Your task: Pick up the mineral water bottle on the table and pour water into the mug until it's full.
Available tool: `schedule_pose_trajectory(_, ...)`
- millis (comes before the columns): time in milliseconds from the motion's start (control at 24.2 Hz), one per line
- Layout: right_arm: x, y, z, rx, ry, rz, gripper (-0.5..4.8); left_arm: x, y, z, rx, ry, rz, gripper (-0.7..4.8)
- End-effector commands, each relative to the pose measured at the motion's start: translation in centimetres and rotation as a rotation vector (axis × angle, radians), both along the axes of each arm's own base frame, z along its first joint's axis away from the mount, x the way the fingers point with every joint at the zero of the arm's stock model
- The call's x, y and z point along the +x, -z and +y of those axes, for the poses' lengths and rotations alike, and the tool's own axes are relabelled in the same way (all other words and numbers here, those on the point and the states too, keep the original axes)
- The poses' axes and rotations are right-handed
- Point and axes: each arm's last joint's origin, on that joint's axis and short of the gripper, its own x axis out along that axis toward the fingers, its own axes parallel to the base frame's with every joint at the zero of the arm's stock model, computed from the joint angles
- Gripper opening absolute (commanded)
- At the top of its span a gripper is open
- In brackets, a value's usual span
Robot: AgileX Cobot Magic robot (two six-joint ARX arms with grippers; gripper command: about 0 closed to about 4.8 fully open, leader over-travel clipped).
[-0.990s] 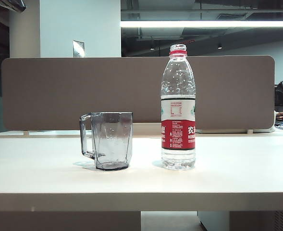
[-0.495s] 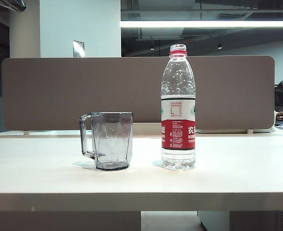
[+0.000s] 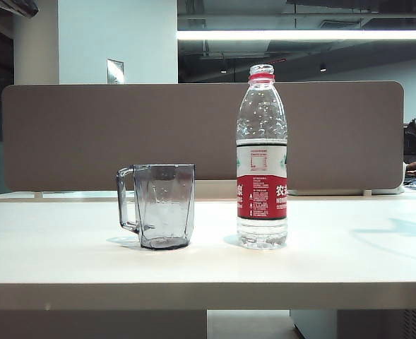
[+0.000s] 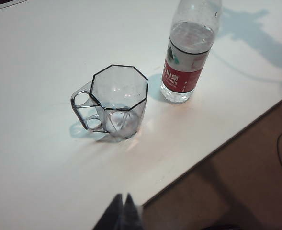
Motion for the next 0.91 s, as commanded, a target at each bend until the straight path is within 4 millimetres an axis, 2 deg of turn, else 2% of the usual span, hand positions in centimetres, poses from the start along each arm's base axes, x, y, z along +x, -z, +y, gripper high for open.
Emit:
schedule_pose_trajectory(41,2.5,4.7,0.0,0.024,-0.021,0.062,-0.01,0.0,-0.2,0.0,-0.007,0.004,-0.014,-0.05)
schedule_pose_trajectory(124,3.6,8.6,0.0,0.037,-0.021,0.095,-0.01,0.0,-0.2,0.0,-0.007,0.004,-0.014,-0.05)
schedule_pose_trajectory(247,4.1,13.8,0.0,0.118,-0.024,0.160,-0.01,0.0,-0.2,0.0,-0.007,0.004,-0.014,-0.05)
schedule_pose_trajectory(330,3.5,16.8,0.1,0.163,-0.023,0.212,-0.02,0.0,-0.2,0.0,-0.007,0.004,-0.014,-0.05)
schedule_pose_trajectory(412,1.3,20.7,1.4,0.163,-0.053,0.258,-0.02,0.0,-0.2,0.0,-0.007,0.004,-0.014,-0.05)
schedule_pose_trajectory(619,-2.3,23.5,4.0,0.125,-0.103,0.335,-0.02,0.0,-0.2,0.0,-0.006,0.003,-0.014,-0.05)
schedule_pose_trajectory(660,-3.6,23.9,4.9,0.095,-0.124,0.335,-0.02,0.0,-0.2,0.0,-0.007,0.004,-0.014,-0.05)
schedule_pose_trajectory(907,-9.6,24.2,8.0,0.059,-0.183,0.304,-0.01,0.0,-0.2,0.0,-0.007,0.004,-0.014,-0.05)
